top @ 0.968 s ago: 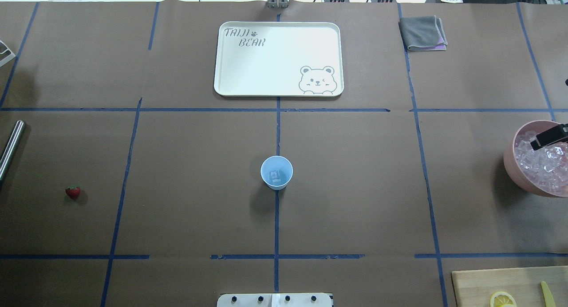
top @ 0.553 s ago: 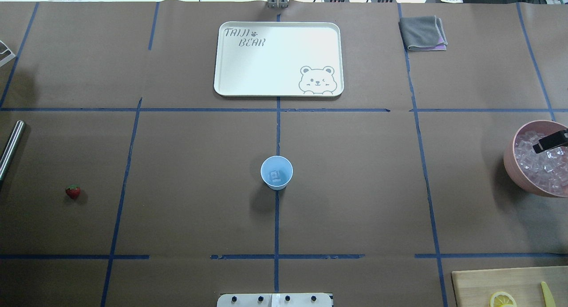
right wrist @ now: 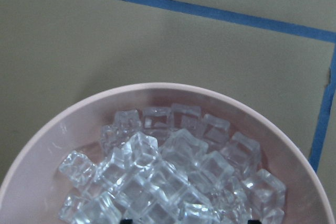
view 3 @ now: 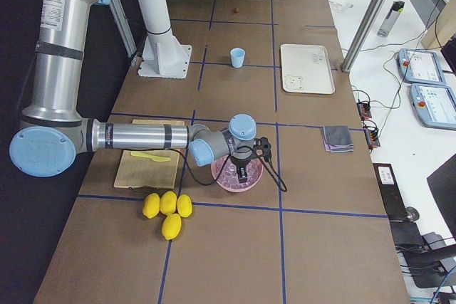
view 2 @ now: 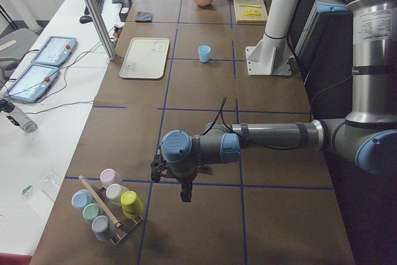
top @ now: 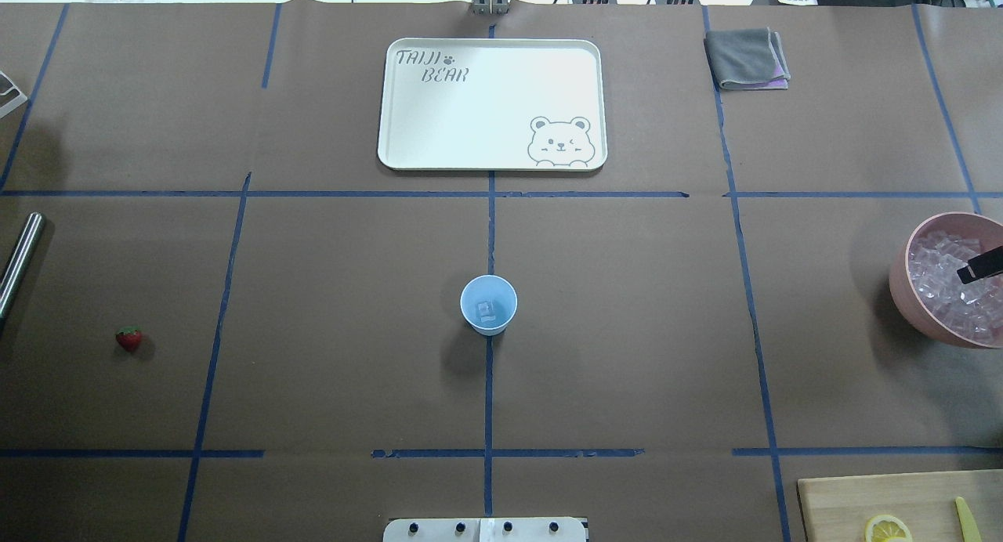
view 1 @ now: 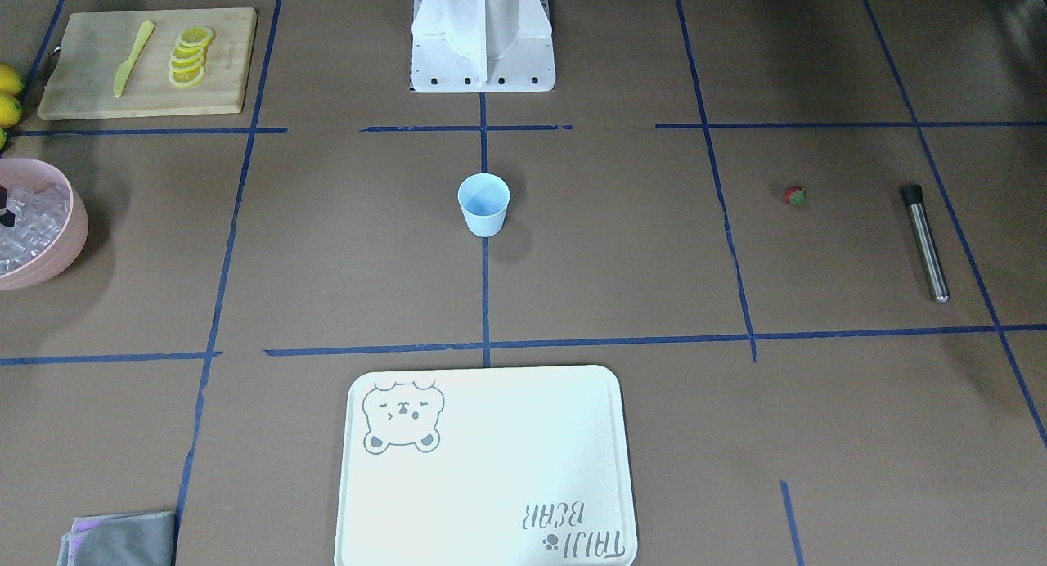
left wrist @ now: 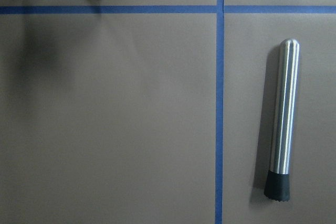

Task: Mash ice and strawberries in cup
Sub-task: 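Lower the right gripper into the pink bowl and grasp another ice cube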

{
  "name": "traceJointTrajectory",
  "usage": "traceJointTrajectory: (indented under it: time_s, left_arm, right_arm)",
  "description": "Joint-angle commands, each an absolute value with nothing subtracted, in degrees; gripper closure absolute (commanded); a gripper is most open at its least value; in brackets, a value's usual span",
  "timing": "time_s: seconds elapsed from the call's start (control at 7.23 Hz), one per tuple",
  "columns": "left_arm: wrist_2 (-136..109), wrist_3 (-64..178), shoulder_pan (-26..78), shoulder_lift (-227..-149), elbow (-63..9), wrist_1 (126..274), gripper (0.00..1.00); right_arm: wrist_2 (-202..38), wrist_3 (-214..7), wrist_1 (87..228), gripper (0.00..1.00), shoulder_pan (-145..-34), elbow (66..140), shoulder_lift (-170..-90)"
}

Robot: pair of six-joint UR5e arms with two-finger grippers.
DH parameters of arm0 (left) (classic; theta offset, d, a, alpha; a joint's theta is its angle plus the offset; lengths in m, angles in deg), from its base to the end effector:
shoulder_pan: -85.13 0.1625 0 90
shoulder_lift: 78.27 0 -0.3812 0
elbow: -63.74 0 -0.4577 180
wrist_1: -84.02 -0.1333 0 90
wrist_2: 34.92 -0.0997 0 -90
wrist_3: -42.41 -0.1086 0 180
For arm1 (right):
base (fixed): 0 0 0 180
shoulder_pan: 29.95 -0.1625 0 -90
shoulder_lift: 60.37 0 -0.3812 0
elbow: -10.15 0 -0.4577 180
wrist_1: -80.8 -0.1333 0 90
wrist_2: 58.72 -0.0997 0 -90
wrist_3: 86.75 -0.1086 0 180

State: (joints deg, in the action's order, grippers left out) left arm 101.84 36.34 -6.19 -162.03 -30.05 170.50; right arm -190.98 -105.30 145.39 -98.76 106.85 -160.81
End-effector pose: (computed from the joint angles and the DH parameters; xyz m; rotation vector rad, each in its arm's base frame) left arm -0.0659 -0.5059 0.6454 -0.0456 0.8200 0.0357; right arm -0.1281 -0.4973 0.6051 0.0918 -0.8084 -0.1830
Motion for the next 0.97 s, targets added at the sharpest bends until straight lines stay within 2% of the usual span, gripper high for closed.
traceJointTrajectory:
  time_s: [0.0, 0.14, 0.28, 0.41, 0.83]
  left_arm:
    - [101.8, 36.3, -6.2, -162.0, -30.0, 170.5, 0.0]
    - [101.8, 36.3, -6.2, -162.0, -30.0, 170.5, 0.0]
    - [101.8, 36.3, -6.2, -162.1, -30.0, 170.5, 0.0]
    - [101.8, 36.3, -6.2, -162.1, -30.0, 170.5, 0.0]
    - [101.9, 36.3, -6.2, -162.1, -30.1, 170.6, 0.0]
  right_arm:
    - [-191.0, -105.1, 145.2, 0.51, -98.8, 107.0, -160.8]
    - [-190.9, -104.9, 145.3, 0.69, -98.8, 107.0, -160.6]
    - [-190.8, -104.6, 145.2, 0.9, -98.8, 107.0, -160.4]
    - [-190.7, -104.5, 145.2, 0.98, -98.8, 107.0, -160.3]
    - [-192.4, -104.2, 147.9, 1.0, -102.5, 111.9, -160.1]
